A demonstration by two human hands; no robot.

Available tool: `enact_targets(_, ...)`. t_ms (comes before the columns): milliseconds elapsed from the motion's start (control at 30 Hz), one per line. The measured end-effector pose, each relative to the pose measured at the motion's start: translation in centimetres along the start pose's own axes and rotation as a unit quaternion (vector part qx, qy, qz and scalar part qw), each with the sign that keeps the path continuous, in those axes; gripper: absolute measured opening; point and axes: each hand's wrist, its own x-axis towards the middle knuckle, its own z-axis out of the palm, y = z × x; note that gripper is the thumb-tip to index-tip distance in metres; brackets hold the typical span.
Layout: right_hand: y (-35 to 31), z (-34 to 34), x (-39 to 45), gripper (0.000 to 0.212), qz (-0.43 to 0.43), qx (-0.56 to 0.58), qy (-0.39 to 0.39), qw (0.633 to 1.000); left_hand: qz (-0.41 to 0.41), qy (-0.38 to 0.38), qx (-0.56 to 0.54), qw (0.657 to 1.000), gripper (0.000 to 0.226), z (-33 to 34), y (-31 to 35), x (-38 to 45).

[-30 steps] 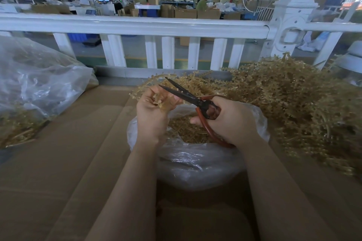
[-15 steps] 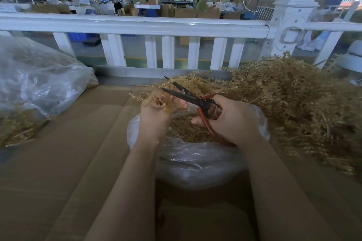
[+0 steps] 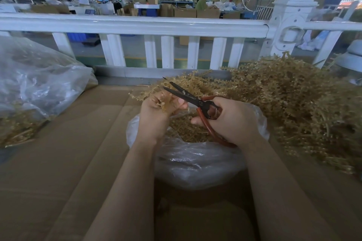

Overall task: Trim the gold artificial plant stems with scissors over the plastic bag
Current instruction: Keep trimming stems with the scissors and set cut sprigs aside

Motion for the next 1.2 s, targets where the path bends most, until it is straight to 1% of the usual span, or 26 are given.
enact_targets(100, 0.1, 0.0, -0.1, 0.053, -0.007, -0.01, 0.001, 1.0, -0.021, 0.036, -0.022, 0.999, 0.01, 0.2, 0.1, 0.1)
enact_targets(167, 0.1, -0.1, -0.1, 0.046, -0.003, 0.001, -0.008, 1.0, -0.036, 0.075, -0.077, 0.994, 0.008, 0.1, 0.3, 0.2)
enact_targets(233, 0.1, 0.0, -0.1, 0.045, 0.01, 0.024, -0.017, 1.0, -0.045, 0.107, -0.12, 0.986, 0.008, -0.2, 0.4, 0.3)
enact_targets(333, 0.1, -0.1, -0.3, 0.048, 0.021, 0.066, -0.007, 0.998, -0.054, 0.126, -0.119, 0.983, 0.013, -0.2, 0.4, 0.4)
enact_targets(433, 0.2, 0.0, -0.3, 0.056, 0.026, 0.104, 0.012, 0.994, -0.065, 0.109, -0.082, 0.989, 0.006, 0.1, 0.3, 0.3)
enact_targets(533, 0.1, 0.1, -0.2, 0.045, 0.018, 0.126, 0.018, 0.992, -0.065, 0.076, -0.032, 0.994, 0.005, 0.3, 0.2, 0.2)
enact_targets(567, 0.1, 0.1, -0.3, 0.043, 0.009, 0.124, 0.021, 0.992, -0.063, 0.067, -0.02, 0.996, 0.002, 0.3, 0.2, 0.1)
enact_targets(700, 0.0, 0.3, -0.2, 0.037, -0.015, 0.11, 0.026, 0.994, -0.071, 0.049, 0.018, 0.996, 0.012, 0.6, 0.3, -0.2)
enact_targets(833, 0.1, 0.3, -0.1, 0.039, -0.021, 0.055, 0.016, 0.998, -0.091, 0.029, 0.045, 0.994, 0.007, 0.9, 0.5, -0.1)
enact_targets(867, 0.1, 0.3, -0.1, 0.039, -0.019, 0.057, 0.015, 0.998, -0.096, 0.025, 0.051, 0.994, 0.007, 0.9, 0.4, -0.1)
enact_targets(933, 0.1, 0.5, 0.0, 0.039, -0.002, 0.1, 0.015, 0.995, -0.094, 0.008, 0.086, 0.992, 0.008, 0.9, 0.3, -0.2)
enact_targets(1000, 0.1, 0.8, 0.3, 0.043, 0.023, 0.16, 0.023, 0.987, -0.081, -0.017, 0.131, 0.988, 0.006, 0.9, 0.1, -0.3)
enact_targets(1033, 0.1, 0.8, 0.4, 0.044, 0.031, 0.185, 0.024, 0.982, -0.079, -0.03, 0.137, 0.987, 0.004, 1.0, 0.0, -0.3)
enact_targets(1067, 0.1, 0.9, 0.4, 0.042, 0.036, 0.206, 0.018, 0.978, -0.077, -0.04, 0.135, 0.987, 0.004, 1.1, 0.0, -0.4)
enact_targets(1167, 0.3, 1.1, 0.6, 0.025, 0.045, 0.242, -0.011, 0.969, -0.07, -0.058, 0.131, 0.987, 0.01, 1.3, -0.2, -0.3)
enact_targets(1200, 0.4, 1.2, 0.7, 0.02, 0.051, 0.253, -0.014, 0.966, -0.075, -0.058, 0.114, 0.989, 0.012, 1.4, -0.3, -0.3)
